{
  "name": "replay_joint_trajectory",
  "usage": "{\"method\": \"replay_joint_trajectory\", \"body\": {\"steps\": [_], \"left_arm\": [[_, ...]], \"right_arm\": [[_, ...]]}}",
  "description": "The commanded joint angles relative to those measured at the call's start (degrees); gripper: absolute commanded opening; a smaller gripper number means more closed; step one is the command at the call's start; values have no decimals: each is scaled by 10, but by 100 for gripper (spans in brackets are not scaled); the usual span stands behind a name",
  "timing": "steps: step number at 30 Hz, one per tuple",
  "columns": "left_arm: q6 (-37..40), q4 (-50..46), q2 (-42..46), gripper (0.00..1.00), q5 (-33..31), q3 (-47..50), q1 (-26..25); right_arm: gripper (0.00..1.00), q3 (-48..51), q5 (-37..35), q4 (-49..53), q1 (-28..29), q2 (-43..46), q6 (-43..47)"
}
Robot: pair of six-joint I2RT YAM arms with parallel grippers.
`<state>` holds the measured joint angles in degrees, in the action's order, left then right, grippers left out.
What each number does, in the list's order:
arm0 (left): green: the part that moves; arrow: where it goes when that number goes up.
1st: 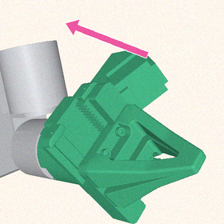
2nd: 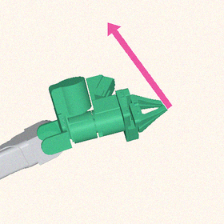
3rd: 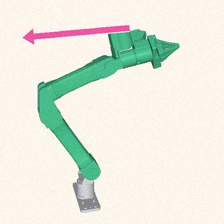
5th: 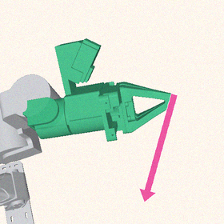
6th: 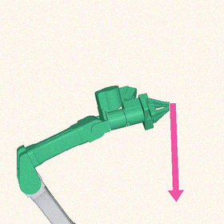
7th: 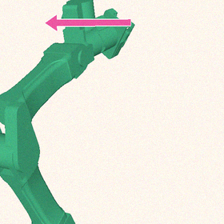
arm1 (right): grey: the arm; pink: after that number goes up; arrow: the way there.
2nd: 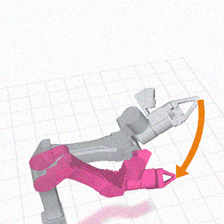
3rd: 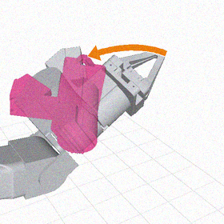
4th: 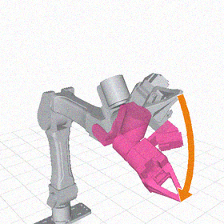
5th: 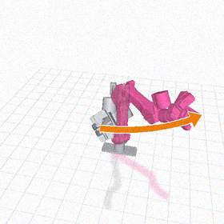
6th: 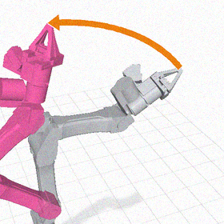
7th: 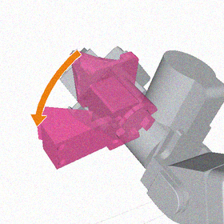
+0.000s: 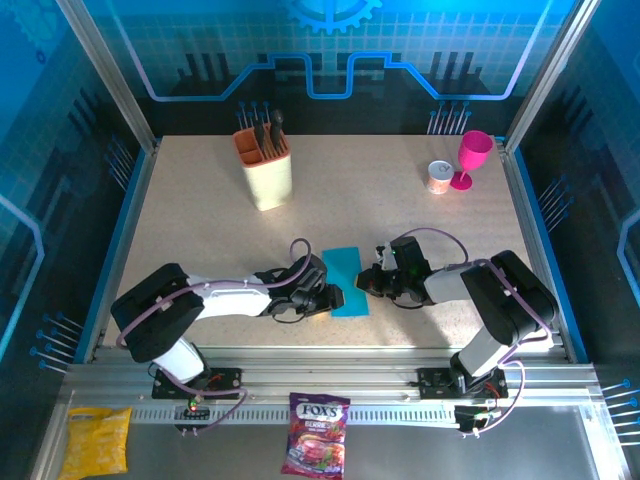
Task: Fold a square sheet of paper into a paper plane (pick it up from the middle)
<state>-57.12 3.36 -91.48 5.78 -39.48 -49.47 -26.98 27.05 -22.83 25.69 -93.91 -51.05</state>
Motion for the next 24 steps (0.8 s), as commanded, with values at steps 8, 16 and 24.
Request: {"method": "replay_joint_trajectory", "body": {"steps": [8,16,24], "left_arm": [[-4,35,-16,49,-2,-17,-5],[-15,49,-6,44,-1,-13,-5],[-11,49,-6,43,-8,-5,-6]], "right_arm": [[0,20,-31,21,13,-63,4],[0,24,-26,10,12,-72,2],[0,26,-27,4,12,-78,1]]}}
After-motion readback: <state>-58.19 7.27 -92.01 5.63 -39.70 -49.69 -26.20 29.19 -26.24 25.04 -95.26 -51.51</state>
